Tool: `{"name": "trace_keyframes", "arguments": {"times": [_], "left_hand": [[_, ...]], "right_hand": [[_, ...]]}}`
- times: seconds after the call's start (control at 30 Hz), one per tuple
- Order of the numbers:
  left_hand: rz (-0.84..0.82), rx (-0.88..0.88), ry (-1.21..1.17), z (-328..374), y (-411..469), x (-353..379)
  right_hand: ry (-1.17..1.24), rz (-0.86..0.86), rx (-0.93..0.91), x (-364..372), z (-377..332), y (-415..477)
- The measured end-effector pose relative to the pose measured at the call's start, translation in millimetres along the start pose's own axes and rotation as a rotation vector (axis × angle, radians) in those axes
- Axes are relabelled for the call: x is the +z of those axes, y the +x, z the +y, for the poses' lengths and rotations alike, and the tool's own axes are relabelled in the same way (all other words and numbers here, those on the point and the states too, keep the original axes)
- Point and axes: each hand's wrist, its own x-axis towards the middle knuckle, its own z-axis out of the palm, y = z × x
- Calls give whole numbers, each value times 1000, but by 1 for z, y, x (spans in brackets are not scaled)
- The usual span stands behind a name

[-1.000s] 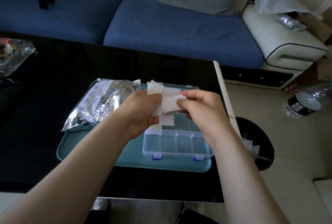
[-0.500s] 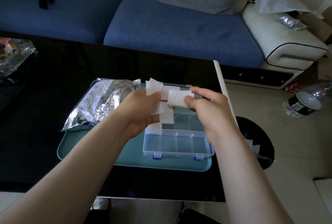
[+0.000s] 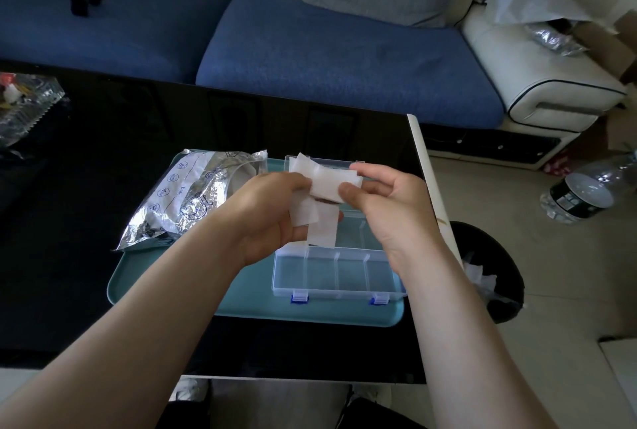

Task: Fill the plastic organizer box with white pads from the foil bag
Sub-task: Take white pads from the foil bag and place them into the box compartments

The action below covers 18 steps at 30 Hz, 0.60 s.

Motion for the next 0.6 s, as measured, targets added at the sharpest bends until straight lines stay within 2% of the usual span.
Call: {"name": "trace_keyframes", "arguments": {"times": [0.17,0.23,0.43,0.6], "left_hand": [[70,32,59,-2,3,-2],[99,35,74,-1,3,-2],[115,41,90,0,3,-2],[133,57,117,-1,2,0]], "right_hand": [[48,66,38,-2,-5,-1],[76,24,49,-3,-9,-2],[-124,-302,-20,-1,-14,-9],[-389,-303,-123,5,-5,-10]]}}
